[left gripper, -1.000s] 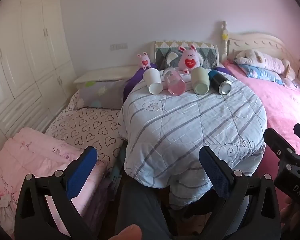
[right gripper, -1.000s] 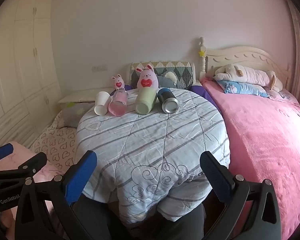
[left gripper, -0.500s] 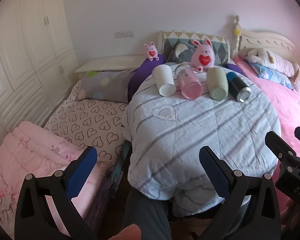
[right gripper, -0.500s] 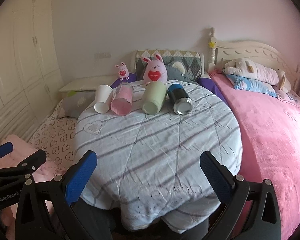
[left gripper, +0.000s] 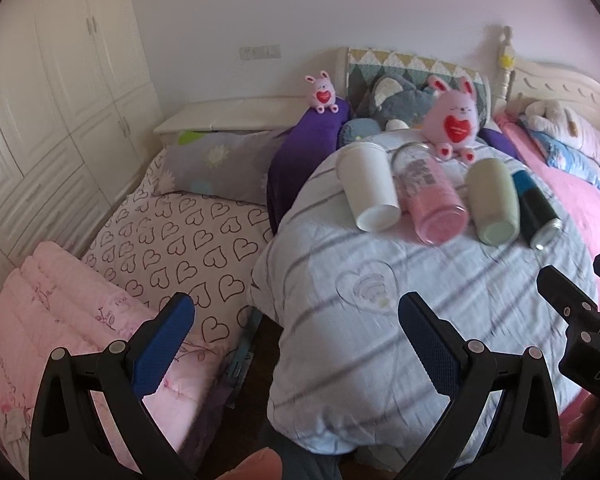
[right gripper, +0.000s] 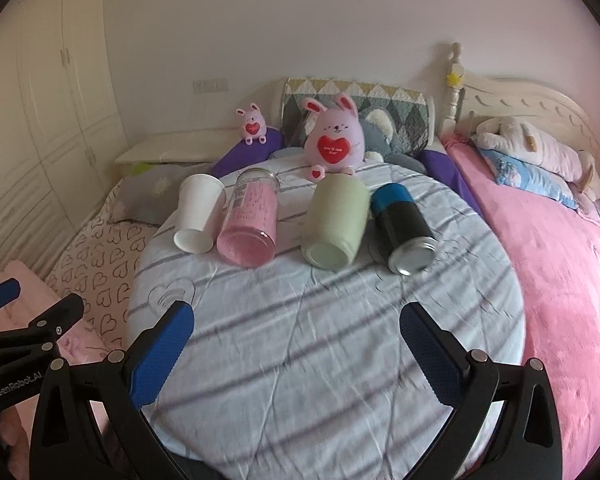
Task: Flip cup upright
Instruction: 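Close the right gripper around the middle of the pink-labelled jar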
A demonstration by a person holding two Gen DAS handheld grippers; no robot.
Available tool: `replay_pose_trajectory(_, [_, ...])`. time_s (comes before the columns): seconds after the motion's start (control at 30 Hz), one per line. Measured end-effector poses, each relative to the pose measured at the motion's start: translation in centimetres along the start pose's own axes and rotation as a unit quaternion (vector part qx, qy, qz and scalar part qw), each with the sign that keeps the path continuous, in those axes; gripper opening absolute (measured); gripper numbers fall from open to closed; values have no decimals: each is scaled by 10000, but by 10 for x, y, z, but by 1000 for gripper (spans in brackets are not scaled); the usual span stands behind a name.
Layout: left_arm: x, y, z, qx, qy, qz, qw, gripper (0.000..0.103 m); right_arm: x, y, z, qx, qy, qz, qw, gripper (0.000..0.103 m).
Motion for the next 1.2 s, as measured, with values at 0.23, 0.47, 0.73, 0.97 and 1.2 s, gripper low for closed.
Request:
replay_pose_trajectory(0.23, [-40, 13, -13, 75, 133, -80, 9999, 103, -47, 22, -17, 271, 250, -123, 9992, 103])
replay_pose_trajectory(0.47, [-69, 26, -21, 152, 220, -103, 9996, 103, -86, 42, -35, 416, 363, -210, 9983, 103])
replay_pose_trajectory(0.73, [-100, 36, -28, 224, 319, -119, 9992, 103, -126, 53, -46, 459, 459, -267, 9975, 103])
replay_pose_trajectory(0.97, [-125, 36, -29, 261, 445, -77, 9986, 103, -161, 53, -44, 483, 726, -277, 9958, 97])
replay_pose_trajectory(1.2, [-138, 34, -22, 257, 587, -55, 9979, 103, -192, 59, -25, 720, 1147, -182, 9906, 73])
Point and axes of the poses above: each gripper's, at about its wrist camera, not at the fingertips, and x roughly against the way its jaws point, y to its left, z to its underside, the point moved 4 cm from there along -x, roughly the way its jaws point, and after that the axes turned 10 degrees about -y, right-handed, at the moved point
